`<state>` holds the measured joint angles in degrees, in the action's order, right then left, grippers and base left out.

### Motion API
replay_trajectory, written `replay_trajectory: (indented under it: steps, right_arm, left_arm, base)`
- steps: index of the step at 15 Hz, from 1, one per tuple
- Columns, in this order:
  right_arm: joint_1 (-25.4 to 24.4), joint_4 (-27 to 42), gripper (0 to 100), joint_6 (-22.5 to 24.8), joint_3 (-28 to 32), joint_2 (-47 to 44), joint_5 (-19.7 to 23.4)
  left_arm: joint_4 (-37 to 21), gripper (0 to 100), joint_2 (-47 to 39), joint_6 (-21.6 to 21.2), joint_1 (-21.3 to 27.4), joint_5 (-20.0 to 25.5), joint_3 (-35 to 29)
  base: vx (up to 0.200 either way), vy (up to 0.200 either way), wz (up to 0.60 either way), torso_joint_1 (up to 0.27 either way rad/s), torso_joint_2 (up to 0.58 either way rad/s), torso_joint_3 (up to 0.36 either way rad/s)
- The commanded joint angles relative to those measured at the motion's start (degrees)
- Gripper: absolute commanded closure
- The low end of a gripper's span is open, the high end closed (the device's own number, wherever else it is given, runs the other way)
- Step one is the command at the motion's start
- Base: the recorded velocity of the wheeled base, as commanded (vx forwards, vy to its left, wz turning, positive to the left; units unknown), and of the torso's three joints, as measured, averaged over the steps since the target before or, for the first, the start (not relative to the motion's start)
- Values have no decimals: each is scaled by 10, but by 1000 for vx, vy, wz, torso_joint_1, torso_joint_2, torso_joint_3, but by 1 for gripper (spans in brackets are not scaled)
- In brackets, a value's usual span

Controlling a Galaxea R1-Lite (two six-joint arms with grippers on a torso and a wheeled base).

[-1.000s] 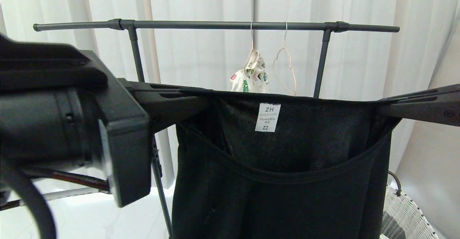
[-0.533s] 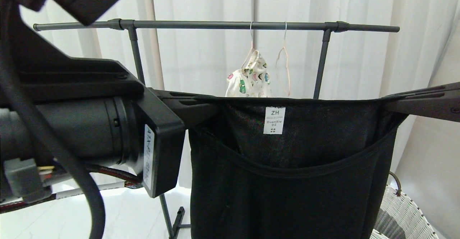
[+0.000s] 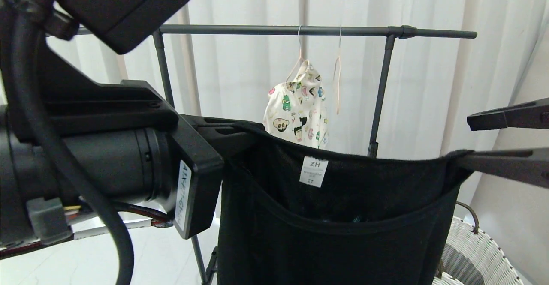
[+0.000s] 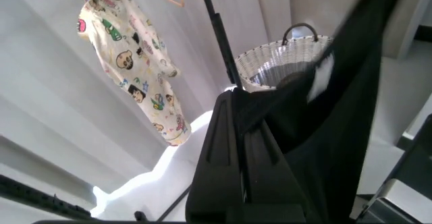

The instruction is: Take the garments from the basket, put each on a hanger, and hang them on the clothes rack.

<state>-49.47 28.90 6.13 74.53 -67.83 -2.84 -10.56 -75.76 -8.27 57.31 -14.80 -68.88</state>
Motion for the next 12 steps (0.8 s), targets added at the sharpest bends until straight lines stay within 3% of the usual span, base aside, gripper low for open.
replay_trajectory:
  steps: [1, 3, 6, 8, 9, 10, 11, 12]
  right_arm:
    - [-1, -3, 0, 12, -38, 36, 11]
    - [0, -9, 0, 17, -60, 67, 49]
    - [10, -16, 0, 13, -69, 92, 54]
    - [38, -16, 0, 5, -76, 99, 53]
    - [61, -16, 0, 5, -80, 99, 49]
    - [116, -9, 0, 11, -83, 94, 36]
    - [155, -2, 0, 20, -87, 88, 12]
    - [199, 16, 0, 49, -89, 82, -39]
  left_arm:
    - [0, 100, 0, 0, -11, -1, 2]
    - [0, 100, 2, -1, -35, -2, 20]
    - [0, 100, 4, -1, -81, -11, 44]
    - [0, 100, 9, 0, -85, -25, 52]
    - [0, 100, 14, 0, -85, -30, 60]
    - [0, 100, 29, -1, -86, -41, 81]
    - [0, 100, 40, -2, -86, -49, 97]
    - [0, 100, 58, -9, -87, -56, 117]
  base:
    - [0, 0, 0, 0, 0, 0]
    - [0, 0, 0, 0, 0, 0]
    - [0, 0, 0, 0, 0, 0]
    - [0, 0, 0, 0, 0, 0]
    - [0, 0, 0, 0, 0, 0]
    - [0, 0, 0, 0, 0, 0]
    - [0, 0, 0, 0, 0, 0]
    - [0, 0, 0, 0, 0, 0]
